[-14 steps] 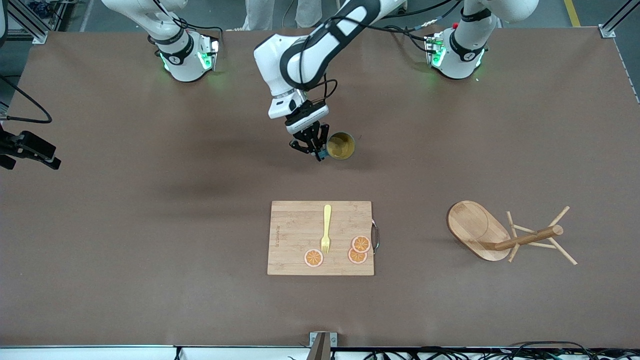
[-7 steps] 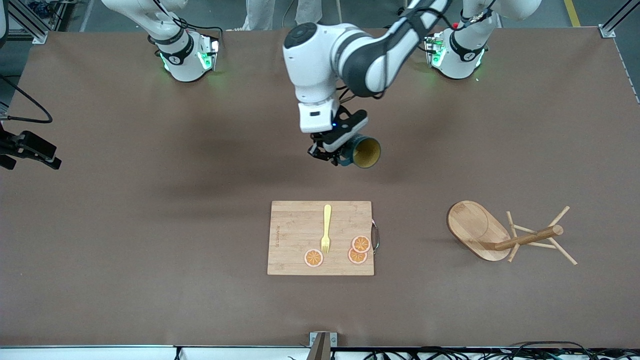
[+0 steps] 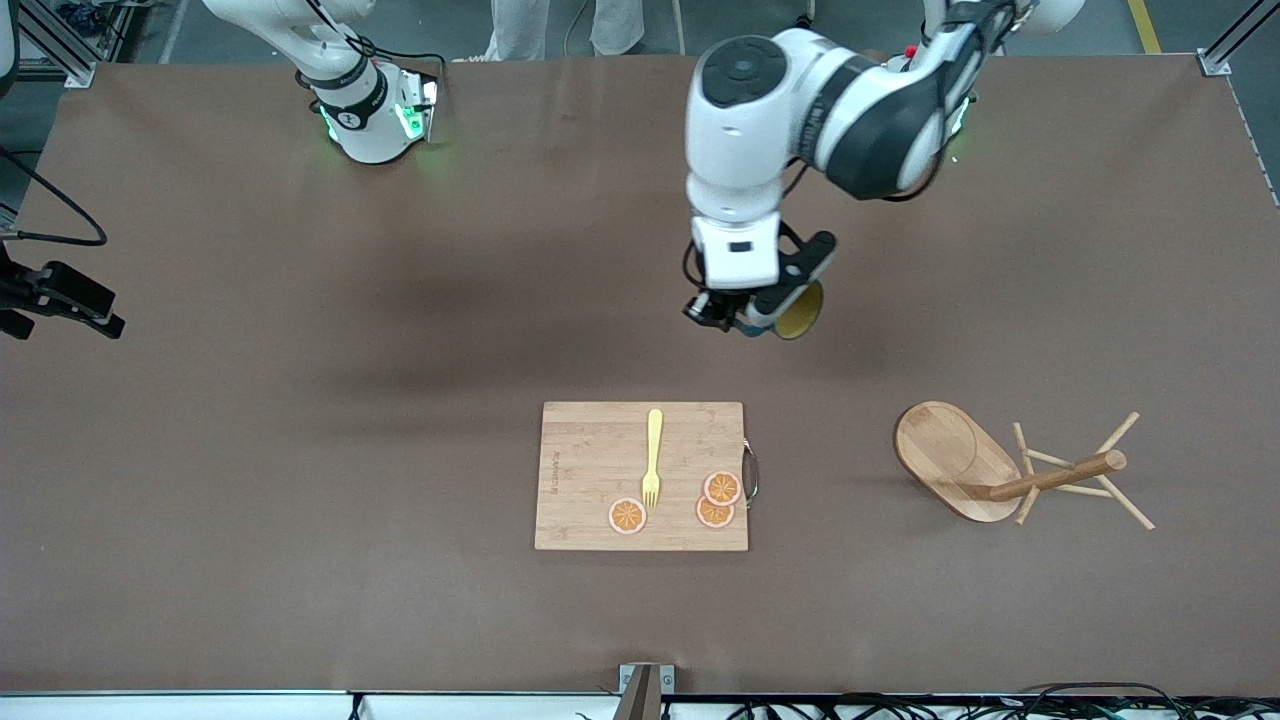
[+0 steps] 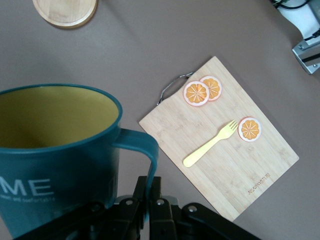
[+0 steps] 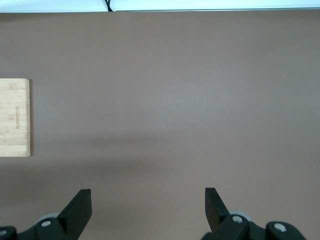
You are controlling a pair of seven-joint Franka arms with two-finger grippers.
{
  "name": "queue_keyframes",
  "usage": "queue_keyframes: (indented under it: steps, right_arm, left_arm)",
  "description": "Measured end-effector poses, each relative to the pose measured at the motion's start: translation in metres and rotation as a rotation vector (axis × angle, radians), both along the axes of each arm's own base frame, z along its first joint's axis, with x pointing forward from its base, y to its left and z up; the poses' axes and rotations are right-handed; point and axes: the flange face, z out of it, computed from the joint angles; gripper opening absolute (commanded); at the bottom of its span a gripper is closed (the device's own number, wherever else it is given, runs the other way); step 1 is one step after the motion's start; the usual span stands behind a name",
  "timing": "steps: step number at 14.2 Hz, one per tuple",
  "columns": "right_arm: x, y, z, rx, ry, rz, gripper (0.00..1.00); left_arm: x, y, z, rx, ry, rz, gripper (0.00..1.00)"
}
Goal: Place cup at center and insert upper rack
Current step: 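Lift the mug with the left gripper and carry it to the mug tree, then hang the mug handle onto a peg of the wooden mug tree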
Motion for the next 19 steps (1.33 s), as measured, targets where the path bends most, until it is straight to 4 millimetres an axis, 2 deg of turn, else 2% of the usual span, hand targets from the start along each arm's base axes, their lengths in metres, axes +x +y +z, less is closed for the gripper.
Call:
queue_keyframes:
  steps: [3, 7, 11, 17, 19]
  right_arm:
    - [0.000, 0.003, 0.000, 0.000, 0.001, 0.005, 1.00]
    - [0.000, 0.002, 0.001, -0.001, -0.001, 0.003, 1.00]
    - [0.000, 0.001, 0.002, -0.001, -0.004, 0.002, 1.00]
    - [-0.001, 0.001, 0.002, -0.001, 0.000, 0.001, 1.00]
    - [-0.002, -0.001, 0.001, -0.001, 0.008, -0.002, 1.00]
  left_arm:
    - [0.030, 0.055, 0.012, -0.087, 0.055, 0.032, 0.00]
    - [0.063, 0.116, 0.012, -0.158, 0.090, 0.099, 0.00]
    - [0.087, 0.167, 0.013, -0.256, 0.124, 0.170, 0.00]
    - [0.117, 0.263, 0.010, -0.405, 0.131, 0.157, 0.00]
    - [0.124, 0.290, 0.005, -0.465, 0.138, 0.173, 0.00]
